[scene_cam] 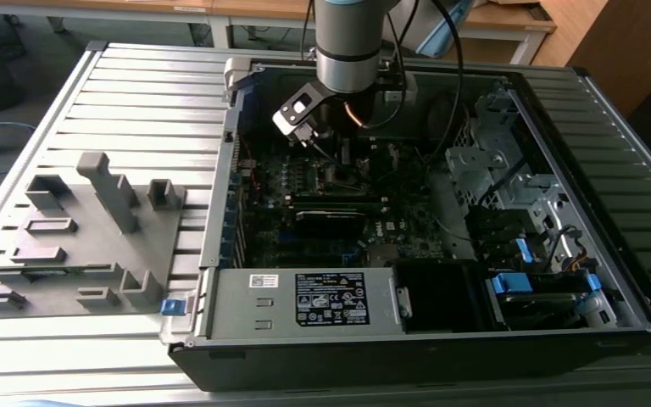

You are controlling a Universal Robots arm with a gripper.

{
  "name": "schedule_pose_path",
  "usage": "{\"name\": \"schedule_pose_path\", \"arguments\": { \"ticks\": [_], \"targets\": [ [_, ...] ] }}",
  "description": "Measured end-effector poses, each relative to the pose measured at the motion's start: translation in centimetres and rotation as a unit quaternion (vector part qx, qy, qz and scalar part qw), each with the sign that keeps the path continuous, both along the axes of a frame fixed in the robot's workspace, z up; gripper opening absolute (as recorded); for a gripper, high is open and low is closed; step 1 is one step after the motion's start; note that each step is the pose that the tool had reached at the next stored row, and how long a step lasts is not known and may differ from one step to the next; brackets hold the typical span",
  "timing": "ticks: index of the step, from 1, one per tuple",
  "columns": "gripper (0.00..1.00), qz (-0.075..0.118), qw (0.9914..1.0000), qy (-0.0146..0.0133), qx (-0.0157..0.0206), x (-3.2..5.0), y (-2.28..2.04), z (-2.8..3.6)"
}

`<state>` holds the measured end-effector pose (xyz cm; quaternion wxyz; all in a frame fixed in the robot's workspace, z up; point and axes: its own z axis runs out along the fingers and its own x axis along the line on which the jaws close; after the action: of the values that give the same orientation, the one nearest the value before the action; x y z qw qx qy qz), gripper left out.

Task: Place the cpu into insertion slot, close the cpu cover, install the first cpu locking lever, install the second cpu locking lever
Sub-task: 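Place the cpu into insertion slot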

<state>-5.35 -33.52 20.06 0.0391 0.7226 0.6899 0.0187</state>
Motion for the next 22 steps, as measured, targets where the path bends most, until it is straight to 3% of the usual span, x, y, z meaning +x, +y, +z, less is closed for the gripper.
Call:
{"name": "schedule_pose_path", "arguments": {
  "ticks": [16,18,22],
  "targets": [
    [0.11,0.000,1.00000,-0.0001,0.0001,0.00,0.00,-0.19],
    [0.11,0.000,1.00000,-0.0007,0.0011,0.02,0.03,-0.02],
    [0.11,0.000,1.00000,-0.0001,0.0001,0.00,0.00,1.03]
  ]
}}
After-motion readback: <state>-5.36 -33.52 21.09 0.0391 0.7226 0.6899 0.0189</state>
